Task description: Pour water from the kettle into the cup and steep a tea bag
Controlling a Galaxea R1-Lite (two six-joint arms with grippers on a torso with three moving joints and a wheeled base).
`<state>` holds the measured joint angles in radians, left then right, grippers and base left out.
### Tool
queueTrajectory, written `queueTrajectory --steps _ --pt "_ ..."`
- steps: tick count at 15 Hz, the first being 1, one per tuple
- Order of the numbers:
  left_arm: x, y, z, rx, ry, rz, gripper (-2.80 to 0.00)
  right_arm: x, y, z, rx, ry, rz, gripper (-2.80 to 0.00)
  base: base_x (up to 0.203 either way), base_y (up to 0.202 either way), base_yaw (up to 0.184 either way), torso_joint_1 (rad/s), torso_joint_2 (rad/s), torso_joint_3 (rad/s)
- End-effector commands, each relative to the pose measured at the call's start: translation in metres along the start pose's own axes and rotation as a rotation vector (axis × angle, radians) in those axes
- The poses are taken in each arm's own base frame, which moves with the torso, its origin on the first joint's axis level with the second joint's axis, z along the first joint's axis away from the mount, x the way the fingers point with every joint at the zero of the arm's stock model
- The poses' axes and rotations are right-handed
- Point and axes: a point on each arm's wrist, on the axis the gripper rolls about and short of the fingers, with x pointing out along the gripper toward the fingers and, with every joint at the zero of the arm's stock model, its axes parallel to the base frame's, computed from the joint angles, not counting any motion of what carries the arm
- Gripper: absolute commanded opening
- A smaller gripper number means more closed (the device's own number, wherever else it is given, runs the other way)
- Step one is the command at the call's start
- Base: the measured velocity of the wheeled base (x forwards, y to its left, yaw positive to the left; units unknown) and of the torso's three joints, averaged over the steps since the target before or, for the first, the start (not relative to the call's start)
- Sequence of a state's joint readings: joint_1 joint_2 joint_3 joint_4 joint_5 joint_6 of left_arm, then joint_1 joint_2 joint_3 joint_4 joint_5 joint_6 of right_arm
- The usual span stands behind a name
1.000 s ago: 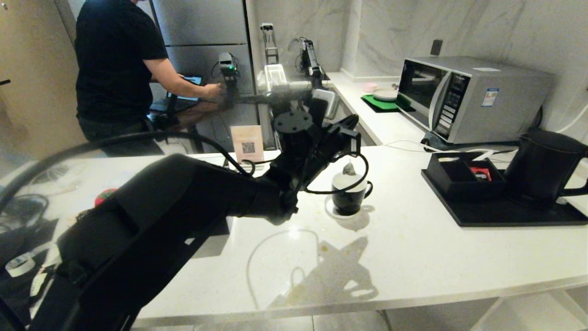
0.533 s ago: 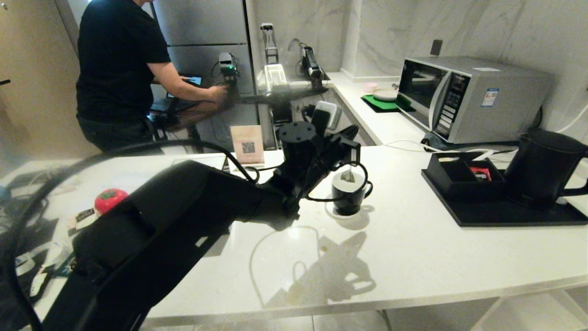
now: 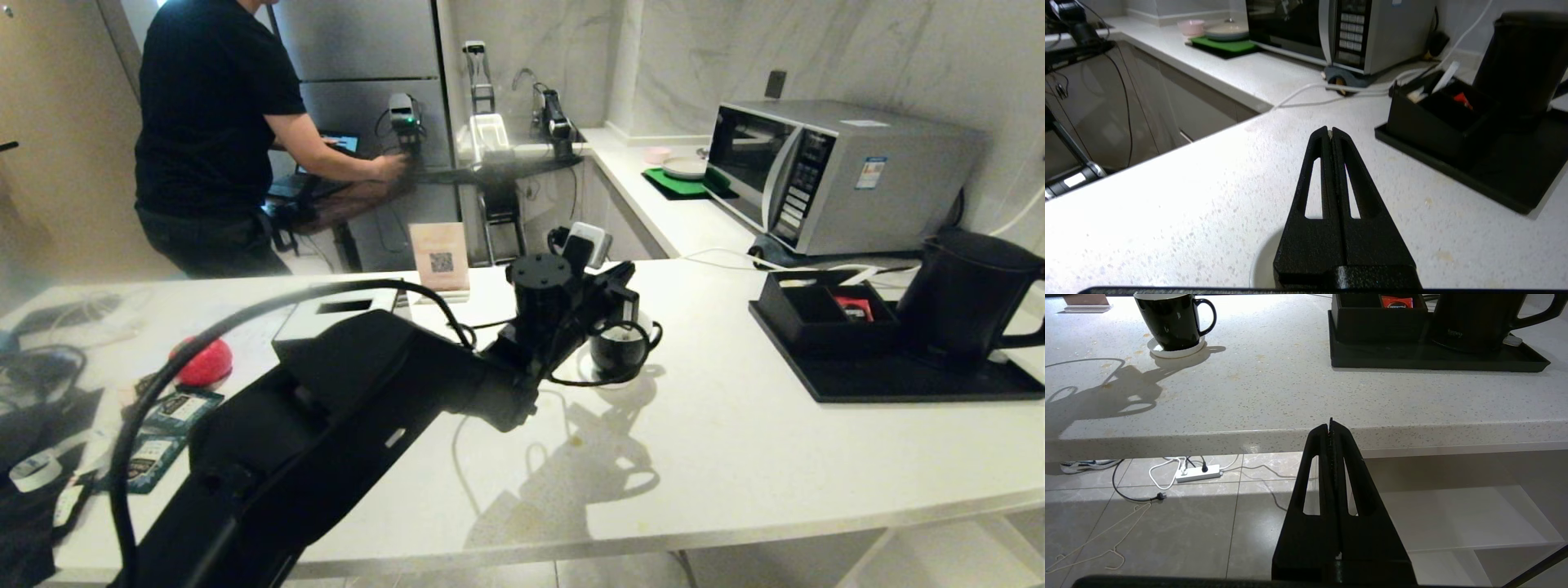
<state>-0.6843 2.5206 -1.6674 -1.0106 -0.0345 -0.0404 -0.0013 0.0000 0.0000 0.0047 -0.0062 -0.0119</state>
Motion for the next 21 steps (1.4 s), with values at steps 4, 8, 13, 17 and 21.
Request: queueTrajectory --steps 4,8,13,17,21 --pt "0.001 0.000 -0.024 -0.002 0.036 0.002 -2.80 0.000 0.000 0.000 0.000 0.001 0.001 -2.80 0.000 0.000 0.000 0.000 0.00 0.000" --pt "0.000 -0.002 -0.029 -0.002 0.045 0.011 -2.80 0.000 0.000 0.000 -0.002 0.001 0.000 -2.80 0.000 0.000 0.000 0.000 0.00 0.000" --pt "-0.001 -0.002 -0.025 -0.003 0.038 0.012 -2.80 0.000 0.000 0.000 -0.002 0.001 0.001 -2.80 0.000 0.000 0.000 0.000 0.00 0.000" --pt "0.000 -0.002 -0.017 -0.002 0.021 0.011 -2.80 0.000 0.000 0.000 0.000 0.001 0.000 -2.80 0.000 0.000 0.000 0.000 0.00 0.000" --pt "0.000 -0.002 0.003 -0.001 -0.012 0.010 -2.80 0.000 0.000 0.000 -0.002 0.001 0.000 -2.80 0.000 0.000 0.000 0.000 0.00 0.000"
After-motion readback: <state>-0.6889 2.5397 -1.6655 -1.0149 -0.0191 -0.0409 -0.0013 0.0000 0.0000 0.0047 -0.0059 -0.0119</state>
